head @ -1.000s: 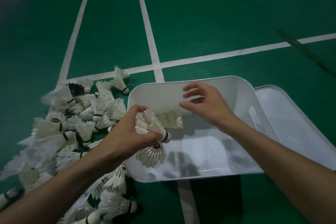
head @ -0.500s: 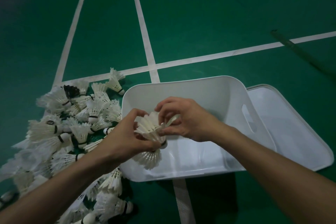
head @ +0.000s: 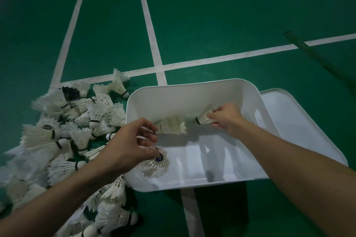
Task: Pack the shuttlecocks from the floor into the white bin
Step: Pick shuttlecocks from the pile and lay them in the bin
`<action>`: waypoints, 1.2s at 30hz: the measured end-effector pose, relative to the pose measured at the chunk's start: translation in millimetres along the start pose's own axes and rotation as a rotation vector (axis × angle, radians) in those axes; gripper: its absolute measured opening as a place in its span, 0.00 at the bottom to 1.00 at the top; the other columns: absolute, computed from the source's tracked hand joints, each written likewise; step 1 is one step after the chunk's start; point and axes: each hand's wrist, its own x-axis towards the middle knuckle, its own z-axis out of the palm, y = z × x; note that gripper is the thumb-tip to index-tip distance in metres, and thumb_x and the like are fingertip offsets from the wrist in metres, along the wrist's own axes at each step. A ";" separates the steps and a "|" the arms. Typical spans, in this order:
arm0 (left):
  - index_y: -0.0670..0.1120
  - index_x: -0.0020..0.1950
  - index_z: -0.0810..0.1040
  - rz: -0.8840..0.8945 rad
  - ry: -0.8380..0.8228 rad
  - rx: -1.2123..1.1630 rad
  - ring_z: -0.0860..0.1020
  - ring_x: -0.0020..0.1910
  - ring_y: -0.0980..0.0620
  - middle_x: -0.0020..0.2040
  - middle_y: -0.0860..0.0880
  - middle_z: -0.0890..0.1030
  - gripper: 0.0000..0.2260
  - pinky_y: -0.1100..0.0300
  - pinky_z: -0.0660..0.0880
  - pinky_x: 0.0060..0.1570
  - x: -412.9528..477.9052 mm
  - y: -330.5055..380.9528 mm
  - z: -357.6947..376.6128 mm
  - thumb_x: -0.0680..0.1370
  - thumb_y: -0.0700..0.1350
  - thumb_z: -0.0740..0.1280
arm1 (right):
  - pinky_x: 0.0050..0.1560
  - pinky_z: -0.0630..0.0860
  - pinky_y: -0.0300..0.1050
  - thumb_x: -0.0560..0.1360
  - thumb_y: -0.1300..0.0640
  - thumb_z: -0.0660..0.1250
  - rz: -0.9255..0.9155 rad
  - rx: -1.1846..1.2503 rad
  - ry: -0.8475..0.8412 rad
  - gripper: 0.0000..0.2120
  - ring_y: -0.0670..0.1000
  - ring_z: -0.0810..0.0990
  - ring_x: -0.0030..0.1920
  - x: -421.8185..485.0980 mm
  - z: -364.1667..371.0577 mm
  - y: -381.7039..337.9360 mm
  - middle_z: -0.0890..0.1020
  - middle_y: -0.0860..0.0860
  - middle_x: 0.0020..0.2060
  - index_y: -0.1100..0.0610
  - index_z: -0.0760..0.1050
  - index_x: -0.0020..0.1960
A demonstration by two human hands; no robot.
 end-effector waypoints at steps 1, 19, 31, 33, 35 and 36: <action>0.47 0.51 0.77 0.002 0.002 0.003 0.81 0.44 0.45 0.46 0.45 0.81 0.19 0.50 0.81 0.44 -0.2 -0.2 -0.4 0.66 0.31 0.76 | 0.43 0.83 0.50 0.70 0.65 0.75 0.015 0.019 -0.005 0.07 0.55 0.82 0.42 1.1 5.4 0.0 0.81 0.57 0.42 0.61 0.76 0.40; 0.47 0.50 0.77 0.012 0.014 -0.021 0.81 0.41 0.47 0.45 0.46 0.81 0.17 0.51 0.81 0.43 -2.7 1.5 -1.6 0.67 0.33 0.75 | 0.26 0.73 0.39 0.78 0.63 0.66 0.237 0.121 -0.278 0.02 0.51 0.80 0.24 -9.5 31.1 2.0 0.80 0.58 0.40 0.59 0.74 0.48; 0.47 0.50 0.77 -0.002 0.015 -0.029 0.81 0.42 0.49 0.46 0.46 0.81 0.16 0.57 0.81 0.41 0.4 3.5 0.3 0.68 0.33 0.75 | 0.22 0.71 0.38 0.78 0.69 0.62 0.276 0.305 -0.280 0.05 0.54 0.80 0.34 -3.6 53.0 6.0 0.78 0.60 0.42 0.65 0.72 0.54; 0.47 0.50 0.77 -0.001 0.016 -0.023 0.81 0.41 0.49 0.46 0.46 0.81 0.16 0.57 0.81 0.42 1.0 4.0 0.9 0.68 0.33 0.75 | 0.23 0.71 0.37 0.79 0.69 0.62 0.292 0.336 -0.290 0.05 0.53 0.79 0.33 -2.7 56.2 7.5 0.77 0.61 0.44 0.65 0.71 0.54; 0.47 0.50 0.77 -0.005 0.019 -0.030 0.80 0.41 0.49 0.46 0.45 0.81 0.16 0.56 0.80 0.42 1.1 4.2 1.2 0.68 0.33 0.75 | 0.25 0.71 0.37 0.79 0.68 0.61 0.303 0.342 -0.313 0.02 0.53 0.80 0.34 -3.6 57.4 5.9 0.77 0.60 0.44 0.65 0.71 0.52; 0.47 0.50 0.77 -0.006 0.020 -0.033 0.80 0.40 0.49 0.46 0.45 0.81 0.16 0.56 0.80 0.42 1.1 4.2 1.4 0.68 0.32 0.74 | 0.26 0.71 0.38 0.79 0.68 0.62 0.301 0.326 -0.319 0.02 0.53 0.80 0.35 -4.2 56.3 4.8 0.77 0.60 0.45 0.65 0.71 0.51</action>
